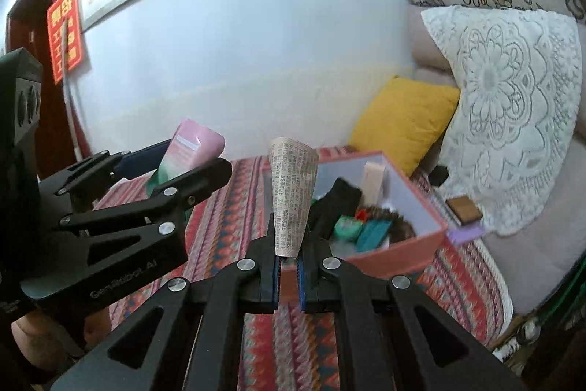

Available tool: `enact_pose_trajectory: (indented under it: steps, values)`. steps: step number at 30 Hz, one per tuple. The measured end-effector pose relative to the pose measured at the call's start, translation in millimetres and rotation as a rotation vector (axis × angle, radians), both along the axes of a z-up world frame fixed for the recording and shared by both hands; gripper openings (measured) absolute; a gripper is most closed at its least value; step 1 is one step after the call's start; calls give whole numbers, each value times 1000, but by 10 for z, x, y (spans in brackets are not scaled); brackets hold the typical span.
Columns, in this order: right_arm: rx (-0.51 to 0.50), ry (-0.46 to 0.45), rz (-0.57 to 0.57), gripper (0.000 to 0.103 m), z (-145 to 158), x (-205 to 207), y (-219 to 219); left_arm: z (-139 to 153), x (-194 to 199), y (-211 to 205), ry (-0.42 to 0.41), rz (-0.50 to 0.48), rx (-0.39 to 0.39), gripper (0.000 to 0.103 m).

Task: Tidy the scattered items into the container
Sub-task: 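Carry pouch and paper packet over the pink box and open both grippers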

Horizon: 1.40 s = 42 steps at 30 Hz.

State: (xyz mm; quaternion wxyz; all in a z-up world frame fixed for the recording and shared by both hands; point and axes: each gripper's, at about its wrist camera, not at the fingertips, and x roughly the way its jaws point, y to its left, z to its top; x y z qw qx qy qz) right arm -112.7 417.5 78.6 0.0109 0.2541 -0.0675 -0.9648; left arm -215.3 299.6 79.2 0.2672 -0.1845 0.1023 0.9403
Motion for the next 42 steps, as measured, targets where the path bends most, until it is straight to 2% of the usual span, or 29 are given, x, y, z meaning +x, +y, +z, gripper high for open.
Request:
enact_pose_trajectory:
  steps: [6,13,19,24,26,27,28,30,31,32,36,42]
  values:
    - [-2,-42,-12,6,-121,-746,331,-229,-708,190,-69,34,-16,58]
    - [-23,-142,-25,6,-585,-1531,574,-824,-1374,357,-185,61,-65,58]
    - [-29,-227,-64,6,-1007,-1977,754,-1139,-1632,525,-233,57,-91,58]
    - [-32,-263,-80,6,-1228,-2116,828,-1260,-1687,658,-247,44,-108,58]
    - [-27,-275,-87,7,-1303,-2167,861,-1282,-1704,707,-246,49,-108,64]
    - [-5,-274,-100,9,-1323,-2175,856,-1285,-1711,719,-242,65,-112,66]
    - [27,-270,-127,17,-1327,-2162,839,-1288,-1718,730,-238,83,-122,69]
    - [85,-282,-201,43,-1337,-2155,861,-1282,-1735,718,-237,117,-143,75]
    - [115,-291,-256,67,-1347,-2147,899,-1277,-1744,707,-238,133,-153,81]
    - [125,-278,-291,77,-1349,-2122,954,-1261,-1749,686,-243,136,-147,87]
    - [-11,-271,-250,78,-1353,-2057,1128,-1173,-1706,622,-245,122,-109,92]
    - [-88,-270,-219,79,-1333,-2005,1166,-1115,-1670,553,-266,106,-80,92]
